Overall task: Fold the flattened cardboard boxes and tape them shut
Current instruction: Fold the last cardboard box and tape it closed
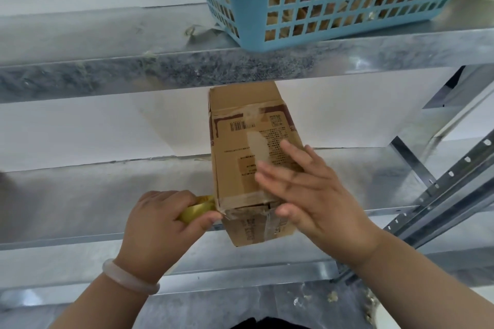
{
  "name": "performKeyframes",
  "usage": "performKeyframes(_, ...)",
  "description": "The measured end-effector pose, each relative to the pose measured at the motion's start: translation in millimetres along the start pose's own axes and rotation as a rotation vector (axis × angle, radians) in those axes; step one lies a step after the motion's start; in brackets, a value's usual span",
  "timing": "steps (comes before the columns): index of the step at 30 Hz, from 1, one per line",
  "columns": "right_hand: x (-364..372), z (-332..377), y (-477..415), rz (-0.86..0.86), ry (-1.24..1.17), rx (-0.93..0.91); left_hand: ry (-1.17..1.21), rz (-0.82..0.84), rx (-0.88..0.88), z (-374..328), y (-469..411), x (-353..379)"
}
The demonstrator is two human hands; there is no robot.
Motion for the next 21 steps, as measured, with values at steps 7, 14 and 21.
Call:
performKeyframes(7,2.8,0.8,-7.0,0.053,0.084,0.071,0.015,0.001,-0.023,2.8,-3.0,-0.8)
performKeyframes(14,4.6,8.1,-14.1,0.110,0.169,0.253,0.007,-0.001,-0.040,5.3,-3.3,-2.6)
performKeyframes(21,3.4,9.8,-9.1,-0.037,0.069,0.274,0.002,0.019,-0.031,6.2,-6.9,-0.9)
Point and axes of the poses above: each hand's wrist, its own y-axis away from the middle knuckle, its own x-axis out of the palm, z = x × y, the point moved 10 cm from there along -y, towards the middle knuckle, and after that the axes turned 4 degrees about z, right-handed, at the moved point
